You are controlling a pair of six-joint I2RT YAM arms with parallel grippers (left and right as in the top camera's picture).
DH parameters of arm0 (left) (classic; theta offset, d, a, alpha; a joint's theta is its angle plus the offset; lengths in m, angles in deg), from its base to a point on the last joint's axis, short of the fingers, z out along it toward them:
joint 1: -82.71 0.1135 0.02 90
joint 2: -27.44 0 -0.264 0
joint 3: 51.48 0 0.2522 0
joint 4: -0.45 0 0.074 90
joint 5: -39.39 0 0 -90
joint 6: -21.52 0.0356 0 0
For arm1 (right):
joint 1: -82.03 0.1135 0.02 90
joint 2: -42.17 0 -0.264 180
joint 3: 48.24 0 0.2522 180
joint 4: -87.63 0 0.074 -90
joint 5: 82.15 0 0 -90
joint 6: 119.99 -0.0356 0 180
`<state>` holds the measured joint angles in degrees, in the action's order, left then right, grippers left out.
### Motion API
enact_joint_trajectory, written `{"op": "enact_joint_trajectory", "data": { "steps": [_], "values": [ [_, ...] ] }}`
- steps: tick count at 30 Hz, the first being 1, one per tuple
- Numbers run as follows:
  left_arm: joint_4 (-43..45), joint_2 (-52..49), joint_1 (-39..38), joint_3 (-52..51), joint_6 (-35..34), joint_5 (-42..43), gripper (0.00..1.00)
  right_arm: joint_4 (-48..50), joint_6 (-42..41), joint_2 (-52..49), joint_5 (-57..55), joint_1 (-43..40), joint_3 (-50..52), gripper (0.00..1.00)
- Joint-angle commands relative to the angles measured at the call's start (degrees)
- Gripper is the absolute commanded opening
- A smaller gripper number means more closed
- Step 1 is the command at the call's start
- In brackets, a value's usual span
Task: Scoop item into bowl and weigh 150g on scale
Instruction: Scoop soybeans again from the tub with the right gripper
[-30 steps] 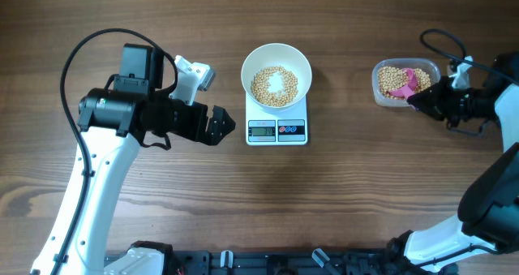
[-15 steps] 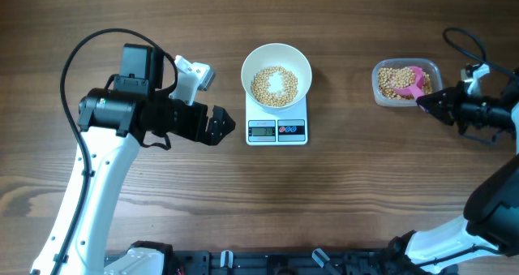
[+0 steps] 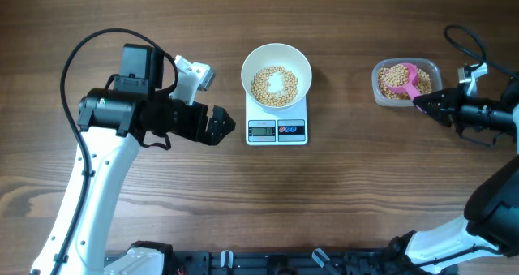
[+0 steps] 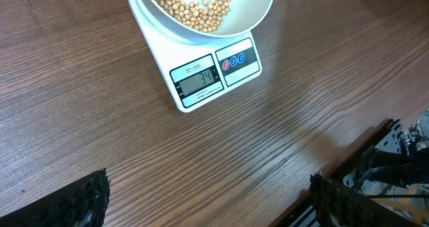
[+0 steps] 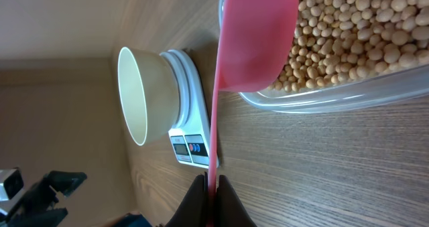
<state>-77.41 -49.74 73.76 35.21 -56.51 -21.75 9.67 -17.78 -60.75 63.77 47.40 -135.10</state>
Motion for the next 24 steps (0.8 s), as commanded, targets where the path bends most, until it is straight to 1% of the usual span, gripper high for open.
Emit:
{"op": "enact_joint_trajectory", "data": {
  "steps": [1, 3, 7, 16, 24],
  "values": [
    [0.0, 1.0, -0.3, 0.3, 1.2, 1.1, 1.0, -0.5, 2.8, -0.8, 2.9, -1.4, 0.5, 0.04],
    [0.0, 1.0, -0.3, 0.3, 1.2, 1.1, 1.0, -1.1, 3.3, -0.8, 3.1, -2.1, 0.5, 0.04],
    [0.0, 1.0, -0.3, 0.3, 1.2, 1.1, 1.0, -3.3, 7.2, -0.8, 6.7, -3.5, 0.5, 0.04],
    [0.0, 1.0, -0.3, 0.3, 1.2, 1.1, 1.0, -5.0, 8.1, -0.7, 13.9, -3.8, 0.5, 0.04],
    [0.0, 1.0, -0.3, 0.3, 1.2, 1.1, 1.0, -13.9, 18.6, -0.7, 17.6, -3.8, 0.5, 0.04]
  ]
}}
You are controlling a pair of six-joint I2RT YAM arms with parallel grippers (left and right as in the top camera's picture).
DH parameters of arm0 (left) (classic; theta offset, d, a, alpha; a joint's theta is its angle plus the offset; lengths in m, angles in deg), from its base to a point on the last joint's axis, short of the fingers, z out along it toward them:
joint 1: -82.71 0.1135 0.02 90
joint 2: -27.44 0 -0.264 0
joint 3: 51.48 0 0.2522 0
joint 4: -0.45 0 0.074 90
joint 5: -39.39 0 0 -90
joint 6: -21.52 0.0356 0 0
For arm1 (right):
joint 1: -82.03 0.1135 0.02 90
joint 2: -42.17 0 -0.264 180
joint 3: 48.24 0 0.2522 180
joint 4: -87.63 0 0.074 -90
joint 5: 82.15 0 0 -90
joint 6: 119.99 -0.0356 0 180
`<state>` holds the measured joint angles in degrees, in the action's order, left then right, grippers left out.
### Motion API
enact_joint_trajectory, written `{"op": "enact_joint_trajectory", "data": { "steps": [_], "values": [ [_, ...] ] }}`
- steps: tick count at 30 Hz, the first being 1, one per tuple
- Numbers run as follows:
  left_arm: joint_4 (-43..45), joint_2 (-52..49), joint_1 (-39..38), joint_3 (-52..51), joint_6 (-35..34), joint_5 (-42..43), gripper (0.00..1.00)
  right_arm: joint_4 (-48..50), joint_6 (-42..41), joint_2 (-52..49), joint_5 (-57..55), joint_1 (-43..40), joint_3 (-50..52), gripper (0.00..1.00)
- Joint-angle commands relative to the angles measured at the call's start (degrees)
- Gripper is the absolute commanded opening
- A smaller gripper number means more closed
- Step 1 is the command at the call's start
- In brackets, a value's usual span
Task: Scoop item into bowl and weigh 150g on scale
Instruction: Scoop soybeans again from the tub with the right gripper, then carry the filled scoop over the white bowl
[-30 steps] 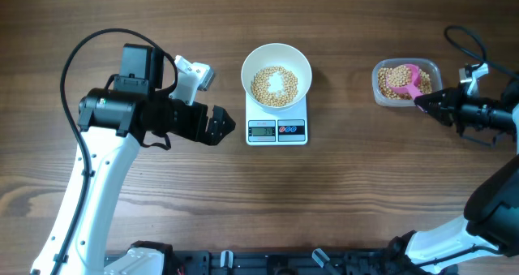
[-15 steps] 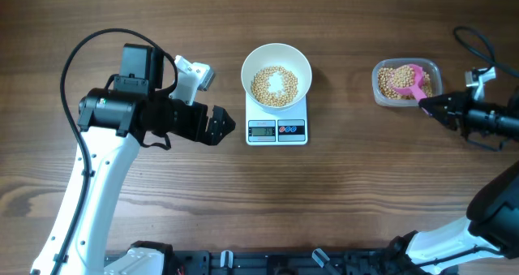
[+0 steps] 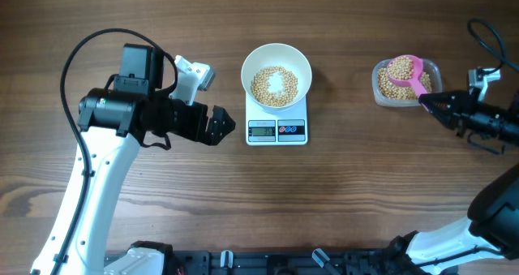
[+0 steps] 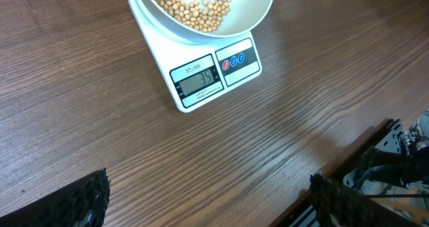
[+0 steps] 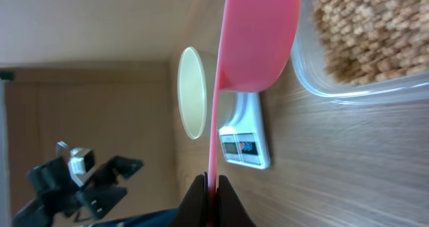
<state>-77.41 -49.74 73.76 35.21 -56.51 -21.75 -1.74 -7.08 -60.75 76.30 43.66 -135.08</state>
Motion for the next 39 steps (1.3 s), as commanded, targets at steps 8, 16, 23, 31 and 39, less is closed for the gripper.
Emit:
{"op": "enact_joint_trajectory", "data": {
  "steps": [8, 16, 23, 31, 39],
  "values": [
    [0.0, 1.0, -0.3, 0.3, 1.2, 1.1, 1.0, -11.7, 16.7, -0.7, 7.7, 1.9, 0.4, 0.04],
    [0.0, 1.0, -0.3, 0.3, 1.2, 1.1, 1.0, -11.3, 15.8, -0.7, 12.8, 13.1, -0.2, 0.04],
    [0.0, 1.0, -0.3, 0.3, 1.2, 1.1, 1.0, -5.7, 8.2, -0.7, 13.4, 21.5, -3.0, 0.04],
    [0.0, 1.0, -0.3, 0.3, 1.2, 1.1, 1.0, 10.4, -10.3, -0.2, 10.0, 28.3, -3.1, 0.05],
    [0.0, 1.0, -0.3, 0.3, 1.2, 1.1, 1.0, 27.0, -29.8, 5.9, -6.2, 36.2, -3.1, 0.05]
  ]
}}
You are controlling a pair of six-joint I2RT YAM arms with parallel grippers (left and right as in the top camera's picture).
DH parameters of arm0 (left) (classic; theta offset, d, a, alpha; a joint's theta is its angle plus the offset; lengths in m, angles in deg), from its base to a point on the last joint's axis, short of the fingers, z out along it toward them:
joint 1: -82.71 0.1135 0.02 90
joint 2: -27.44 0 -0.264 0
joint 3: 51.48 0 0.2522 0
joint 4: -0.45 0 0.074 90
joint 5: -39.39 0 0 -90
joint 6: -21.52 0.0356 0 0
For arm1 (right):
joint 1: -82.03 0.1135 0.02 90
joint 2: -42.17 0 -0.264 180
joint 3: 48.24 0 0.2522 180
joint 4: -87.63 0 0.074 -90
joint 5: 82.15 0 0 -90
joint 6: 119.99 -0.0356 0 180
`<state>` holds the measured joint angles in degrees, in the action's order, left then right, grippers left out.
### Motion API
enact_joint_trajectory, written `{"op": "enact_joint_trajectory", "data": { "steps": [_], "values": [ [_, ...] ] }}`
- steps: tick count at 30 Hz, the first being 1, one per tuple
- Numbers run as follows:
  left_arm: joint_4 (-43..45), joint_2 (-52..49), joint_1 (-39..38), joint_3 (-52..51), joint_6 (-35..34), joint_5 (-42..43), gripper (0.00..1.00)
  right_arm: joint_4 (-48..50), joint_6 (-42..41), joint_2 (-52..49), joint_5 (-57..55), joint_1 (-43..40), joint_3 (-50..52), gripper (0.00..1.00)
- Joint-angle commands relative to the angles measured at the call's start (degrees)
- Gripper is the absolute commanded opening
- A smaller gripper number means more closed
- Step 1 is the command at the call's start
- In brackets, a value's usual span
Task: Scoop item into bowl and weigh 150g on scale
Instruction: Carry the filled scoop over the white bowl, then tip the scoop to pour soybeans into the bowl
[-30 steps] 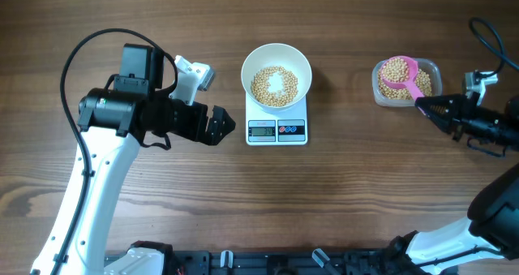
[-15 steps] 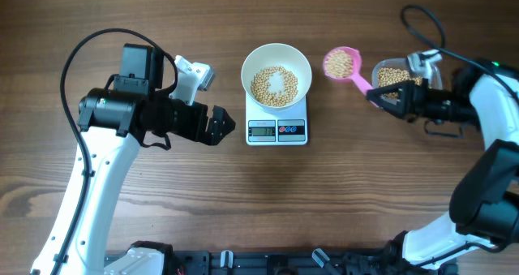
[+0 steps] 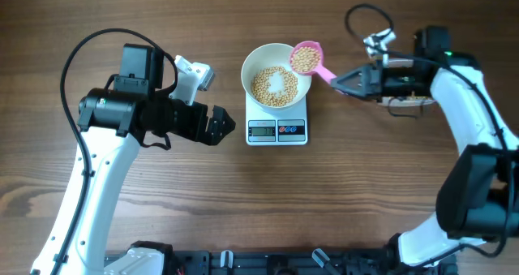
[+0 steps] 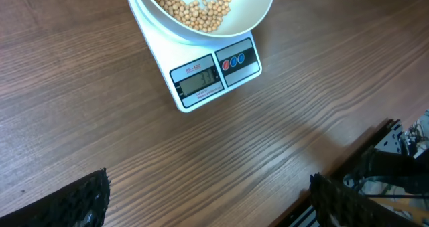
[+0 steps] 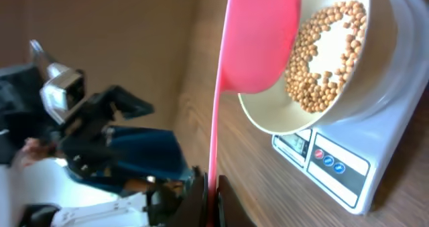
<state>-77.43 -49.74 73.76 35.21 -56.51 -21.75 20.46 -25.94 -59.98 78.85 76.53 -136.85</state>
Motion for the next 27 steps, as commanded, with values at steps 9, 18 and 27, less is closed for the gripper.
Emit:
{"op": "enact_joint_trajectory", "data": {
  "steps": [9, 18, 27],
  "values": [
    [0.0, 1.0, -0.3, 0.3, 1.2, 1.1, 1.0, 9.0, -12.7, 6.6, -33.8, 16.5, -1.3, 0.04],
    [0.0, 1.0, -0.3, 0.3, 1.2, 1.1, 1.0, 9.9, -8.5, 7.0, -53.2, 25.0, -1.3, 0.04],
    [0.0, 1.0, -0.3, 0.3, 1.2, 1.1, 1.0, 12.2, -2.0, 9.7, -65.4, 30.4, -1.3, 0.04]
  ]
}}
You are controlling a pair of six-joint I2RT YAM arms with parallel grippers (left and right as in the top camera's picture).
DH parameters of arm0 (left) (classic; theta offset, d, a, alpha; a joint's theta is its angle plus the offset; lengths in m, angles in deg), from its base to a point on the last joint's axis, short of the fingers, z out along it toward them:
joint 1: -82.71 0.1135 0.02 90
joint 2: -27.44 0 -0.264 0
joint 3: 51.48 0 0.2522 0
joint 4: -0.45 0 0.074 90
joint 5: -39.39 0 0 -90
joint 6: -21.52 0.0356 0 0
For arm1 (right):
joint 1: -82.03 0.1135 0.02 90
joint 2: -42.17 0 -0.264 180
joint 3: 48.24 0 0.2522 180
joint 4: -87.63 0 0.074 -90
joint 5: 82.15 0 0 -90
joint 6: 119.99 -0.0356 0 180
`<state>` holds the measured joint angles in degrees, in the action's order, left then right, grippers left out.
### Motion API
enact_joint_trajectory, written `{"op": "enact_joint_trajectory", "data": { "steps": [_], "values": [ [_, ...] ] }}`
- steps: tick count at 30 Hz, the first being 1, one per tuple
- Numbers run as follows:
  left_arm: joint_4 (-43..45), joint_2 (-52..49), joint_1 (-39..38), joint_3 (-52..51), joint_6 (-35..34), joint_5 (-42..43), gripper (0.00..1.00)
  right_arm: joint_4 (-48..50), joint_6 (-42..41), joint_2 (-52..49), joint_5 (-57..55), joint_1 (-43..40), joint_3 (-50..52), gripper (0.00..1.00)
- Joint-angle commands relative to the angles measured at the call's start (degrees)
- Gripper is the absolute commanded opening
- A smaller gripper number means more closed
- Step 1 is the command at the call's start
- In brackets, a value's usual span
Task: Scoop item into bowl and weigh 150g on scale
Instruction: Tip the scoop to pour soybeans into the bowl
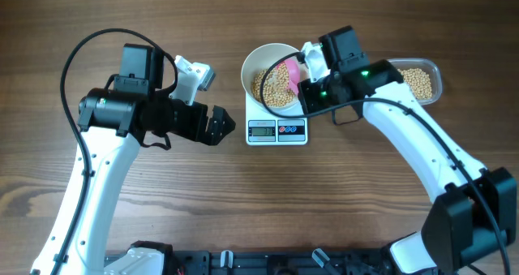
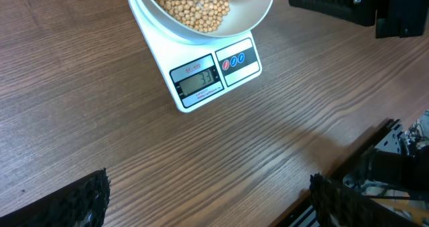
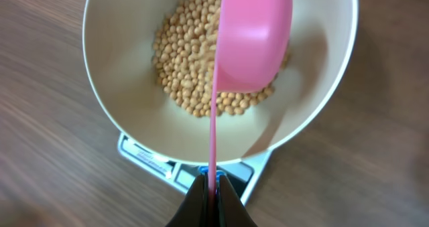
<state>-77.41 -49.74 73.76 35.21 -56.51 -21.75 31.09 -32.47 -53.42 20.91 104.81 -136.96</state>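
A white bowl (image 1: 246, 68) holding tan beans (image 3: 191, 73) stands on the white scale (image 1: 276, 131). In the left wrist view the scale (image 2: 208, 80) display reads about 38. My right gripper (image 3: 210, 187) is shut on the thin handle of the pink scoop (image 3: 253, 39). The scoop (image 1: 285, 74) is tipped on its side over the bowl (image 3: 114, 100), with beans dropping from it. My left gripper (image 1: 220, 127) hangs open left of the scale, holding nothing; its dark fingers (image 2: 87, 200) frame bare wood.
A clear plastic container (image 1: 418, 79) of beans sits on the table to the right of the scale, behind the right arm. The near table edge and dark frame show at the lower right of the left wrist view.
The scoop was level and full at the bowl's right rim; now it is tipped over the bowl's middle and beans are falling out. The right arm has come further left. The left arm has not moved.
First the scoop sat in the bean container with my right gripper shut on its handle. Then it was full and raised over the container, then level at the bowl's right rim. Now it is tipped over the bowl. The left arm stayed still throughout.
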Motion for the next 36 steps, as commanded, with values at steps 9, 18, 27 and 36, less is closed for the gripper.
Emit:
{"op": "enact_joint_trajectory", "data": {
  "steps": [9, 18, 27, 36],
  "values": [
    [0.0, 1.0, -0.3, 0.3, 1.2, 1.1, 1.0, 2.9, 12.8, 4.9, -23.0, 8.5, -1.2, 0.04],
    [0.0, 1.0, -0.3, 0.3, 1.2, 1.1, 1.0, 2.9, 17.5, 4.9, -33.2, 11.8, -1.2, 0.04],
    [0.0, 1.0, -0.3, 0.3, 1.2, 1.1, 1.0, 3.0, 12.2, 5.1, -33.1, 11.7, -1.2, 0.04],
    [0.0, 1.0, -0.3, 0.3, 1.2, 1.1, 1.0, 2.5, -0.8, 12.7, -3.1, -2.8, -2.0, 0.04]
  ]
}}
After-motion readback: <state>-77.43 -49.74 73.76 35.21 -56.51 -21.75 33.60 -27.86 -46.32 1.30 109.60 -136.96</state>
